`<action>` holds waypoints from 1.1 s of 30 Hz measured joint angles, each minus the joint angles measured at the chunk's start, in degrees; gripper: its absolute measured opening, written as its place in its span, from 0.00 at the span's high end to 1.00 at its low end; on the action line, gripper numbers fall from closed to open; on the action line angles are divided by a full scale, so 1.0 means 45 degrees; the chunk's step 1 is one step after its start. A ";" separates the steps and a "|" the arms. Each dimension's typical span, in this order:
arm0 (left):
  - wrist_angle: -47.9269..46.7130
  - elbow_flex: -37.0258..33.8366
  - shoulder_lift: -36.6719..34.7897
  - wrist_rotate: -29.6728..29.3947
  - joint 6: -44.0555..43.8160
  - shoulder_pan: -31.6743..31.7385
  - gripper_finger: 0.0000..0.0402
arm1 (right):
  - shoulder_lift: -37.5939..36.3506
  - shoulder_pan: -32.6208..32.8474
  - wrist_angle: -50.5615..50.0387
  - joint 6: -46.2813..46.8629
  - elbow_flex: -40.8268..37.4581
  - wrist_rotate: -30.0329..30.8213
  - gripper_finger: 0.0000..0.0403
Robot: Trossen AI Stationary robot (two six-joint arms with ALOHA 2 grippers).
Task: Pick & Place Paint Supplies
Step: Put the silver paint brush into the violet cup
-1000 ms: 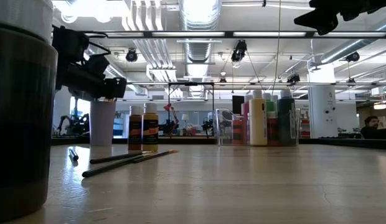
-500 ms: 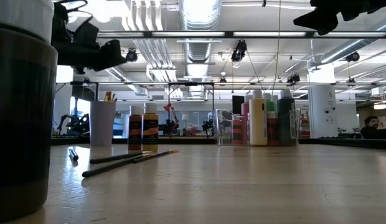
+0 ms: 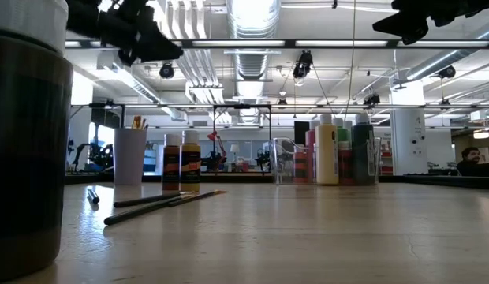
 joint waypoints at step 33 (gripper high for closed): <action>-1.5407 0.4492 0.2357 -0.5474 -1.4690 -0.8717 0.73 | 0.0005 0.0000 0.0001 -0.0001 0.0000 0.0003 0.40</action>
